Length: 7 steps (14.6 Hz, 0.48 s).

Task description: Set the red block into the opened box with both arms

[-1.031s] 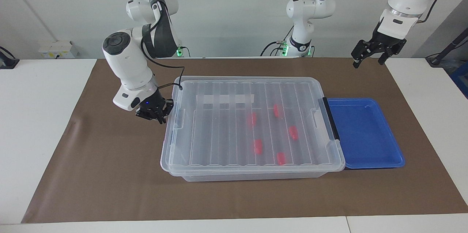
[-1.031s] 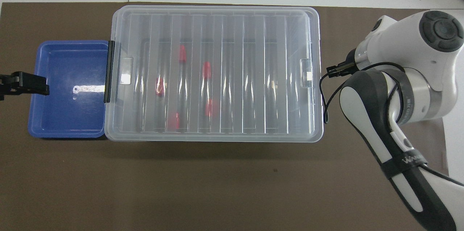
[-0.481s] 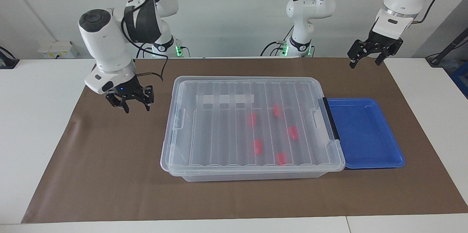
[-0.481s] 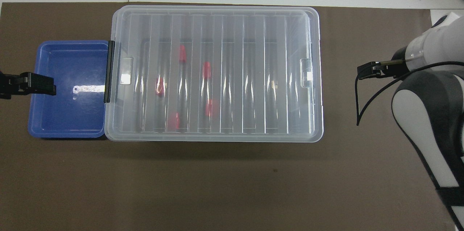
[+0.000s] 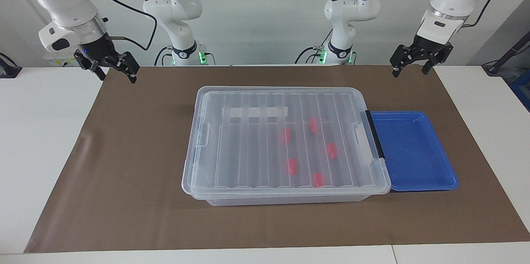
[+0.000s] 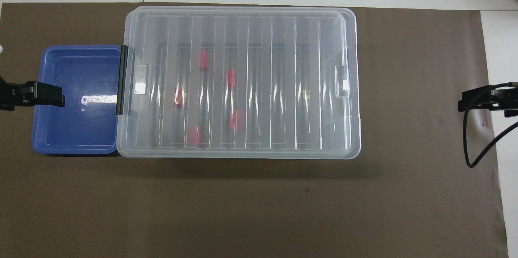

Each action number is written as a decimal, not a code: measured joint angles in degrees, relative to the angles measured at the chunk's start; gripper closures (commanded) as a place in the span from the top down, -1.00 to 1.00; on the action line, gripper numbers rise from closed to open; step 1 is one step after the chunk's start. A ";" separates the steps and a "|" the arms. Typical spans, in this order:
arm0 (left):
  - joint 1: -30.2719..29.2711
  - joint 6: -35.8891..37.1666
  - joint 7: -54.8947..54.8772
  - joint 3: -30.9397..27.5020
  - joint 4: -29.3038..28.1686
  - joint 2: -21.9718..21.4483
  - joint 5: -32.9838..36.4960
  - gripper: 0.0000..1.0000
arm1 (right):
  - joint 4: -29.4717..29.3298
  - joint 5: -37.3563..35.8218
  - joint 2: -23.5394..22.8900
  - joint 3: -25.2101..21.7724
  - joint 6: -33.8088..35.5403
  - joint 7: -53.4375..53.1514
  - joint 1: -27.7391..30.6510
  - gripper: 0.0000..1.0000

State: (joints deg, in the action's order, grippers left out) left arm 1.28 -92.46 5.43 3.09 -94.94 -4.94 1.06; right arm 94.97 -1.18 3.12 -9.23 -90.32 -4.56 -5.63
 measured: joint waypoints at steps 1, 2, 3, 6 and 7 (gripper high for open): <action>0.00 0.00 0.00 0.00 0.00 0.00 0.00 1.00 | -0.35 0.00 0.00 0.33 0.37 0.22 -0.04 1.00; 0.00 0.00 0.00 0.00 0.00 0.00 0.00 1.00 | -0.49 0.00 -0.02 0.68 0.40 0.30 -0.12 1.00; 0.00 0.00 0.00 0.00 0.00 0.00 0.00 1.00 | -0.51 0.00 -0.04 0.91 0.40 0.60 -0.19 1.00; 0.00 0.00 0.00 0.00 0.00 0.00 0.00 1.00 | -0.51 0.00 -0.16 1.08 0.44 2.53 -0.21 1.00; 0.00 0.00 0.00 0.00 0.00 0.00 0.00 1.00 | -0.51 0.00 -0.18 1.08 0.44 2.77 -0.21 1.00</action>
State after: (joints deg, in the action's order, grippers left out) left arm 1.28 -92.45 5.43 3.09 -94.94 -4.94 1.06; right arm 94.46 -1.18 2.94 -8.15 -89.88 -1.79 -5.84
